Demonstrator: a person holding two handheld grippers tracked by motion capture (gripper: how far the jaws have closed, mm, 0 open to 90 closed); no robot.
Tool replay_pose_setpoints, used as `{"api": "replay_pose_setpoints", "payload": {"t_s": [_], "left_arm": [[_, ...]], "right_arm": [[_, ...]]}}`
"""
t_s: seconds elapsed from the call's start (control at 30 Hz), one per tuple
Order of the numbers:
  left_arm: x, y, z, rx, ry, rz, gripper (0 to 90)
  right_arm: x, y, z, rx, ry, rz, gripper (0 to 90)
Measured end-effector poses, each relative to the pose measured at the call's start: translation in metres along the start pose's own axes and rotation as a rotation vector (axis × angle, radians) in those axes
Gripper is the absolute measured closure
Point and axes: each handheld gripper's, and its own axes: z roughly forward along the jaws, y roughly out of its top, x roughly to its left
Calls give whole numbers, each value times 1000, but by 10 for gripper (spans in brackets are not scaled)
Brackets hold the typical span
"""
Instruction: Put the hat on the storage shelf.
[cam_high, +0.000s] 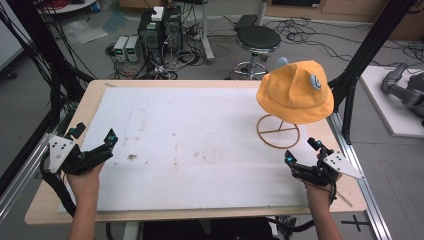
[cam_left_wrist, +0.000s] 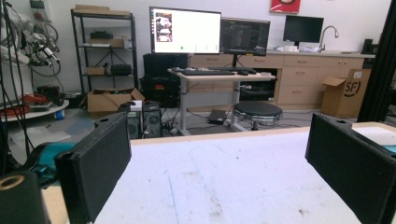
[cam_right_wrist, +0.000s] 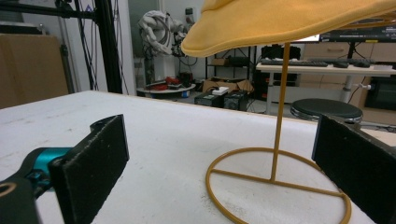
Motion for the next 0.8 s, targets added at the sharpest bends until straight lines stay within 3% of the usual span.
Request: {"api": "replay_pose_setpoints", "payload": {"t_s": [0.2, 0.8], "left_arm": [[0, -15, -4, 20, 2, -5, 73], [4, -24, -8, 37, 6, 6, 73]], "right_arm": [[-2, 0, 0, -2, -10, 13, 33], [-7, -2, 1, 0, -25, 24, 33]]}}
